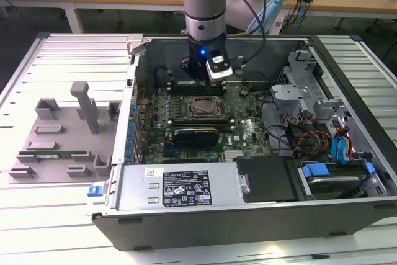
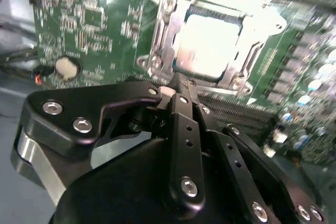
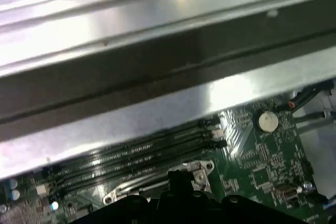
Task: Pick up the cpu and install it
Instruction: 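Install the first cpu locking lever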
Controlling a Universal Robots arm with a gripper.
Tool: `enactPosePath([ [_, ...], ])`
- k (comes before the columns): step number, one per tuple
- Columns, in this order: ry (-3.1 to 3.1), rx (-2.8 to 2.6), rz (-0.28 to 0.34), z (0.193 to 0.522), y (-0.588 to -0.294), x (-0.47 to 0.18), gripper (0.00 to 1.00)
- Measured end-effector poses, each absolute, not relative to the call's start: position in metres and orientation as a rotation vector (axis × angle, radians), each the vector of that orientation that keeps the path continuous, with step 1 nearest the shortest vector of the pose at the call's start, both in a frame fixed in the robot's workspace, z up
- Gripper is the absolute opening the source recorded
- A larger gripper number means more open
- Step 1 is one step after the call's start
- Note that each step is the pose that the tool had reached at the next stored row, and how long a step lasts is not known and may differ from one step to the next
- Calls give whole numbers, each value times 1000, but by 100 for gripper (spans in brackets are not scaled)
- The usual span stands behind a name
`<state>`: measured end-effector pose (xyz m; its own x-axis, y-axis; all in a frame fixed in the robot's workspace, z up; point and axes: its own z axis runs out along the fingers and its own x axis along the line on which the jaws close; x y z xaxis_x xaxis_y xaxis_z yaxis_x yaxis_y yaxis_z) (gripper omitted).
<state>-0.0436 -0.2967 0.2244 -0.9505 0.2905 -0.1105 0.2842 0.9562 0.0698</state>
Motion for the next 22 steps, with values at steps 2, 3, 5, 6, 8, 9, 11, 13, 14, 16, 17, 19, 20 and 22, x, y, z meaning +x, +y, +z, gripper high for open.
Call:
enactPosePath([
  [2, 3000, 424, -50, 224, -297, -44, 11],
  [3, 3001, 414, -74, 224, -297, -44, 11],
  [5, 3005, 387, -79, 224, -297, -44, 11],
  [6, 3007, 369, -78, 224, -297, -44, 11],
  [8, 3021, 216, -70, 223, -297, -44, 11],
  [9, 3030, 160, -77, 223, -297, -44, 11],
  [11, 3054, 100, -171, 223, -297, -44, 11],
  [13, 3068, 4, -208, 223, -297, -44, 11],
  [14, 3065, -50, -206, 222, -297, -44, 11],
  [16, 3061, -111, -204, 222, -297, -44, 11],
  [17, 3061, -121, -203, 222, -297, -44, 11],
  [19, 3061, -122, -203, 222, -297, -44, 11],
  [20, 3061, -121, -203, 222, -297, -44, 11],
  [22, 3061, -121, -196, 222, -302, -44, 11],
])
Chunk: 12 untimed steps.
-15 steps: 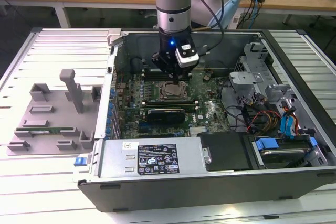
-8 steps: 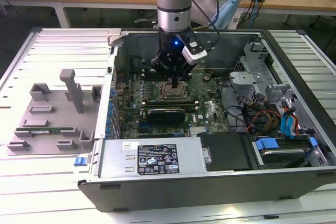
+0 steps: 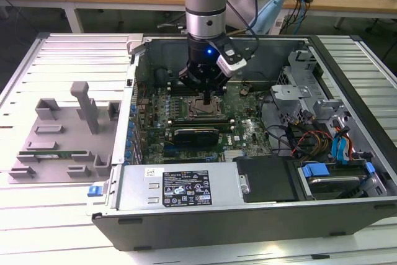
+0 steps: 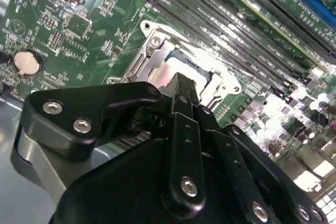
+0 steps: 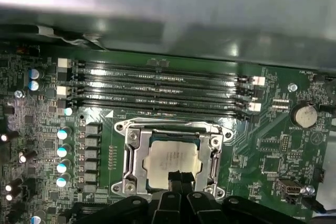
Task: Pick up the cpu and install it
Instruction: 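Install the first cpu locking lever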
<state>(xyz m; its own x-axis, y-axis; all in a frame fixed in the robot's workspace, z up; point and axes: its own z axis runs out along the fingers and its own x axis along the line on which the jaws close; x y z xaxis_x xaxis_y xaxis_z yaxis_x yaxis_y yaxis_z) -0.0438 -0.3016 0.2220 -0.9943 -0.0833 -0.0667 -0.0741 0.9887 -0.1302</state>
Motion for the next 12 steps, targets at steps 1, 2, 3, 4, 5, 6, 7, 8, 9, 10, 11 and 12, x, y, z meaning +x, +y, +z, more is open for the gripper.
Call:
enactPosePath([
  [1, 3061, -121, -176, 222, -304, -44, 11],
  [2, 3062, -120, -165, 222, -304, -44, 11],
  [3, 3062, -120, -162, 222, -305, -44, 11],
  [4, 3062, -120, -158, 222, -305, -44, 11],
  [5, 3062, -120, -156, 223, -305, -44, 11],
  [6, 3062, -120, -155, 223, -305, -44, 11],
  [7, 3062, -120, -155, 225, -305, -44, 11],
  [8, 3062, -120, -155, 226, -305, -44, 11],
  [9, 3062, -120, -155, 228, -305, -44, 11],
  [10, 3062, -120, -155, 231, -305, -44, 11],
  [11, 3062, -120, -155, 232, -305, -44, 11],
  [12, 3062, -119, -155, 234, -305, -44, 11],
])
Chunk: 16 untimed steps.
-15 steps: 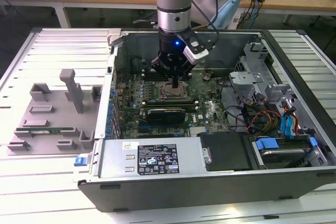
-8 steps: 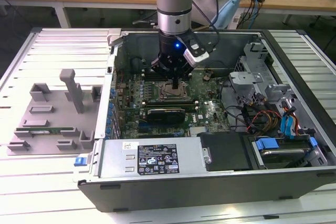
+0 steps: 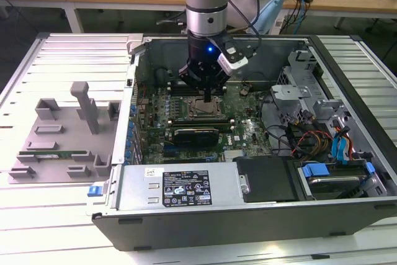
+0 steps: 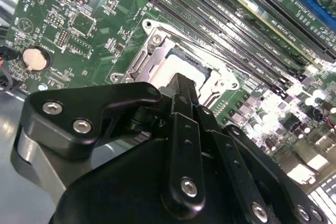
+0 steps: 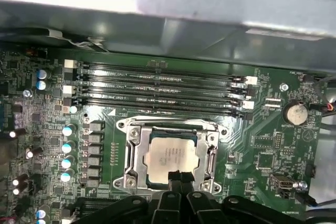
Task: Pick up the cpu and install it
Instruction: 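Install the first cpu locking lever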
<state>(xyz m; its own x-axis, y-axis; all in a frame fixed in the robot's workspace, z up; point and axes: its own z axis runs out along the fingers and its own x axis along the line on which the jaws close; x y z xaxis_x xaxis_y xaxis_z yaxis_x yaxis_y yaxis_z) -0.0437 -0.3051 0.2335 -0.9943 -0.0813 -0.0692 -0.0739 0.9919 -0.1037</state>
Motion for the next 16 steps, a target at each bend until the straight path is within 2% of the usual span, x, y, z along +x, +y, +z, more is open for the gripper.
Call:
enactPosePath([
  [7, 3062, -119, -149, 235, -311, -44, 11],
  [9, 3062, -118, -109, 236, -311, -44, 11],
  [10, 3062, -116, -55, 235, -311, -44, 11],
  [11, 3061, -115, -35, 236, -311, -44, 11],
  [16, 3061, -115, -35, 236, -315, -44, 11],
])
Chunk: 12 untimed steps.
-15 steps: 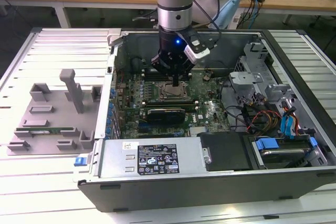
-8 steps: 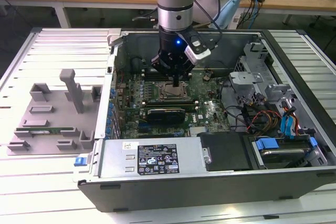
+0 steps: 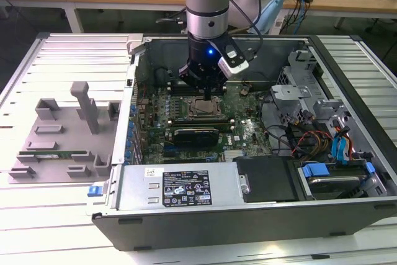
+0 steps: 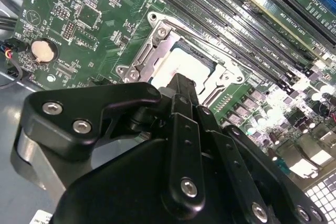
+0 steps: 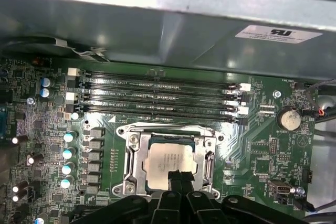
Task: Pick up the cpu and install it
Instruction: 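Install the first cpu locking lever, then install the second cpu locking lever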
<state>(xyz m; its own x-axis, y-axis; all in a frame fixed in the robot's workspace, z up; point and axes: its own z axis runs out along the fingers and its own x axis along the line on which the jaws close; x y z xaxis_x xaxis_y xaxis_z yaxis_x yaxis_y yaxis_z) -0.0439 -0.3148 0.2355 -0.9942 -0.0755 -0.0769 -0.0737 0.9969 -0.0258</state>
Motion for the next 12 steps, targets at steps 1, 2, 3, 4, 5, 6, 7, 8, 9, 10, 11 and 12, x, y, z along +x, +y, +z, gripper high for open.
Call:
enactPosePath([
  [1, 3061, -115, -35, 236, -315, -44, 11],
  [2, 3061, -115, -35, 236, -315, -44, 11],
  [3, 3061, -115, -35, 236, -315, -44, 11],
  [4, 3061, -115, -35, 236, -315, -44, 11],
  [5, 3061, -115, -35, 236, -315, -44, 11],
  [6, 3061, -115, -35, 236, -316, -44, 11],
  [7, 3061, -115, -35, 236, -316, -44, 11],
  [8, 3061, -115, -35, 236, -316, -44, 11],
  [9, 3061, -115, -35, 236, -316, -44, 11],
  [10, 3061, -115, -35, 236, -316, -44, 11],
  [11, 3061, -115, -35, 236, -316, -44, 11],
  [12, 3063, -115, -35, 236, -316, -44, 11],
])
